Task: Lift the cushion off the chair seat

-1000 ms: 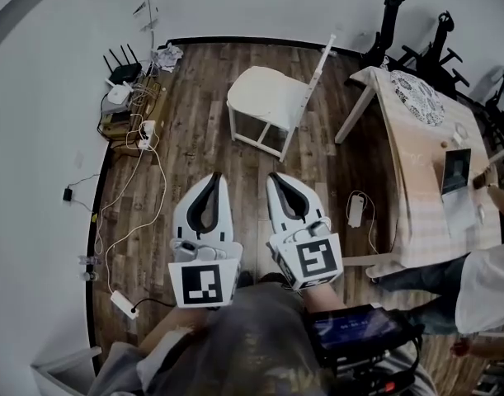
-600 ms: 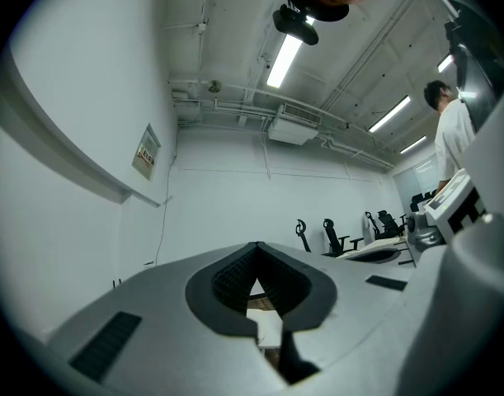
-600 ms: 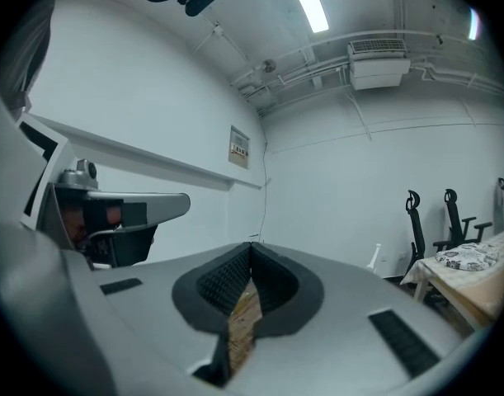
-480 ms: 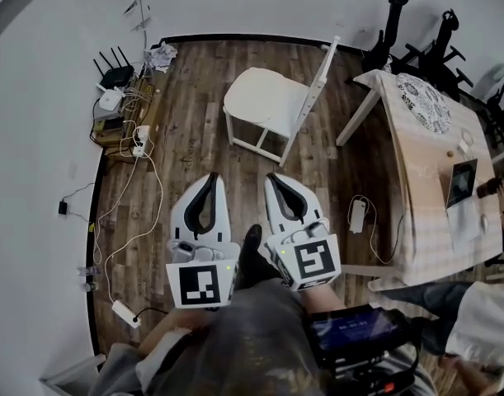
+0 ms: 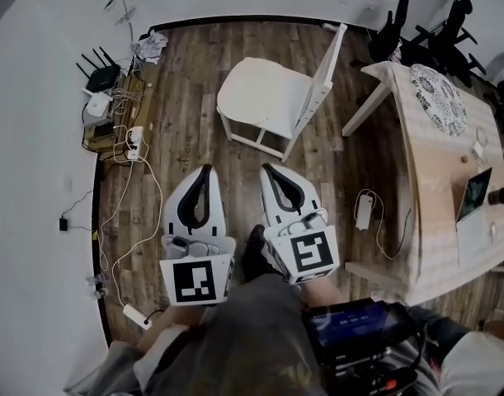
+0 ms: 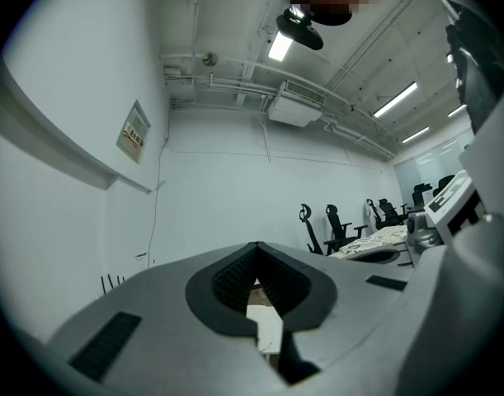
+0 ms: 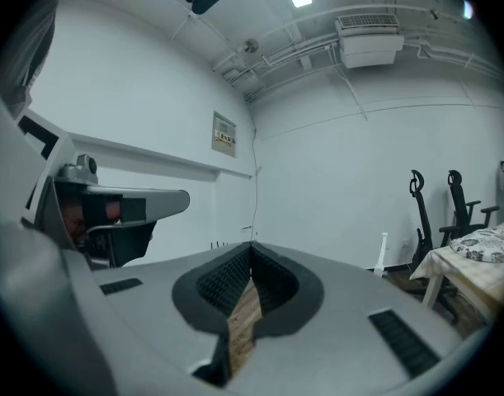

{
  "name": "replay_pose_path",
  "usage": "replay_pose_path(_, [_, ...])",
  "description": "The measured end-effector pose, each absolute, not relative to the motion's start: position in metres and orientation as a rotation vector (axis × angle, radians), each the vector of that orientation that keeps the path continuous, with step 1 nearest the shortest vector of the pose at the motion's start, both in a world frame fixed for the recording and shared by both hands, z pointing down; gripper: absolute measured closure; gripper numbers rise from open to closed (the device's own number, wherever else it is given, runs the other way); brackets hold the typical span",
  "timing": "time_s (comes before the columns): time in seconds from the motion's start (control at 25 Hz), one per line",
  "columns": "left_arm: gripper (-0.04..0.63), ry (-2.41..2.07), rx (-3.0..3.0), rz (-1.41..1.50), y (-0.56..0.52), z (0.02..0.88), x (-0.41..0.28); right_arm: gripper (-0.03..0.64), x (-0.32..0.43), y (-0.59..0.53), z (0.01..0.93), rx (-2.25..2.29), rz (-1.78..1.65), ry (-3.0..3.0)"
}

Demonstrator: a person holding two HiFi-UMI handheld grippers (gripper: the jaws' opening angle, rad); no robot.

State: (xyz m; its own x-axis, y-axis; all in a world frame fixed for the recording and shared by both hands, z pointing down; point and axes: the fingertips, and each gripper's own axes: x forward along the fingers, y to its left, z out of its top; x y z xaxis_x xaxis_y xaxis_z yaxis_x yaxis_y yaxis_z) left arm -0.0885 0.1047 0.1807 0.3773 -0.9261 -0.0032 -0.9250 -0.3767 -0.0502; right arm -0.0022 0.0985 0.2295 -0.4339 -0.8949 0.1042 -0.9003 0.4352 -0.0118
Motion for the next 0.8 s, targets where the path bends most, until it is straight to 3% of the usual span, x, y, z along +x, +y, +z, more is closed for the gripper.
replay_pose_path(0.8, [0.589, 1.649, -2.585, -0.006, -0.040, 0.167, -0.046, 0.609, 0.051, -0.052, 0.209, 1.733, 0.043, -2.545])
